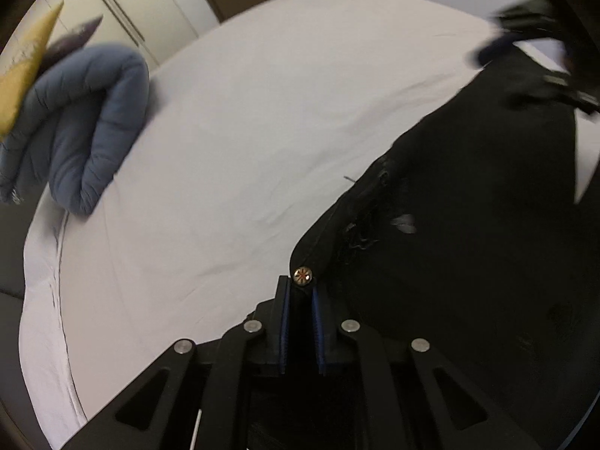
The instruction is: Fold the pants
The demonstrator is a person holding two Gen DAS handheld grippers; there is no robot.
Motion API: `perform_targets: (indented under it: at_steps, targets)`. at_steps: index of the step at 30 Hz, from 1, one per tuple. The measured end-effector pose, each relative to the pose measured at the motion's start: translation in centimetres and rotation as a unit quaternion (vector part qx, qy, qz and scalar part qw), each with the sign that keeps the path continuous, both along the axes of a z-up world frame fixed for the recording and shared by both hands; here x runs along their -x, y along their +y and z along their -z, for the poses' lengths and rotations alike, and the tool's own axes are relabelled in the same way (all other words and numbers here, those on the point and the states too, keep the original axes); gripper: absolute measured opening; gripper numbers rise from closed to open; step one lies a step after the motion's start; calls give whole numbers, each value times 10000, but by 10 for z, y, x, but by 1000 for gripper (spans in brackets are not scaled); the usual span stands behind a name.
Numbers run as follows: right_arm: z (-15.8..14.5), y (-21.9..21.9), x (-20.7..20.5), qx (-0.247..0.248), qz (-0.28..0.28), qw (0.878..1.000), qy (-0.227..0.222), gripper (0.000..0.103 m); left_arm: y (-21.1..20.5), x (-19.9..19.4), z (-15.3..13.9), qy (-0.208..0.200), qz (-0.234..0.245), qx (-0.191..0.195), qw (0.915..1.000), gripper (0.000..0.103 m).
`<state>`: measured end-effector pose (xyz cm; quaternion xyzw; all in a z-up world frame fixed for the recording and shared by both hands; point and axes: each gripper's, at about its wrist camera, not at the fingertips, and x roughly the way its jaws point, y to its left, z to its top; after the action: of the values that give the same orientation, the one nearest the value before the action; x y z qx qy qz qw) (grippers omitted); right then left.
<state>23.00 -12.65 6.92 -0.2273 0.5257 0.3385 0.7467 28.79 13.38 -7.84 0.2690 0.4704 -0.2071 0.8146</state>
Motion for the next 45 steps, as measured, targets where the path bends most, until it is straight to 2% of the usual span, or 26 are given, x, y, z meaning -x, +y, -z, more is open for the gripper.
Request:
perform_targets:
  at_steps: [3, 7, 10, 11, 13, 15, 17, 21, 26, 29, 30, 32, 38, 41, 45]
  targets:
    - [21, 21, -15, 216, -195, 9995, 156, 42, -8, 7, -9, -239, 5, 39, 9997, 11]
    - [51, 37, -27, 651, -451, 9963, 335, 42, 0, 2, -15, -316, -29, 120, 9994, 11]
    - [68, 40, -36, 798, -386, 9948, 494, 41, 2, -1, -19, -320, -58, 219, 9992, 11]
    - [72, 41, -41, 786, -359, 9947, 565, 37, 2, 1, -22, -318, -58, 245, 9992, 11]
    - [80, 44, -45, 824, -353, 9938, 664, 34, 2, 6, -24, -314, -39, 302, 9990, 11]
    - [87, 49, -46, 867, -378, 9927, 746, 24, 2, 5, -23, -285, -28, 329, 9990, 10]
    - [88, 53, -45, 802, -360, 9931, 779, 9, 2, 8, -22, -288, -26, 324, 9991, 10]
    - [83, 52, -42, 490, 146, 9949, 875, 5, 4, 10, -21, -300, -124, 388, 9987, 10]
    - [81, 61, -30, 222, 915, 9906, 996, 2, 5, 15, -22, -266, -233, 537, 9979, 10]
    - [83, 68, -25, -158, 1535, 9817, 1115, 2, 4, 22, -25, -229, -278, 660, 9972, 10]
    - [85, 71, -24, -401, 1833, 9749, 1197, 2, 4, 25, -26, -222, -292, 692, 9969, 10]
    - [88, 77, -21, -652, 2065, 9681, 1257, 2, 5, 33, -28, -192, -321, 778, 9963, 10]
    - [90, 97, -1, -944, 2433, 9561, 1330, 2, 11, 64, -30, 1, -326, 1078, 9936, 10]
    - [78, 119, 27, -549, 1990, 9732, 1016, 2, 13, 86, -27, 96, -295, 1076, 9937, 10]
    - [60, 145, 99, 101, 1211, 9907, 605, 2, 20, 124, -24, 175, -198, 1094, 9936, 10]
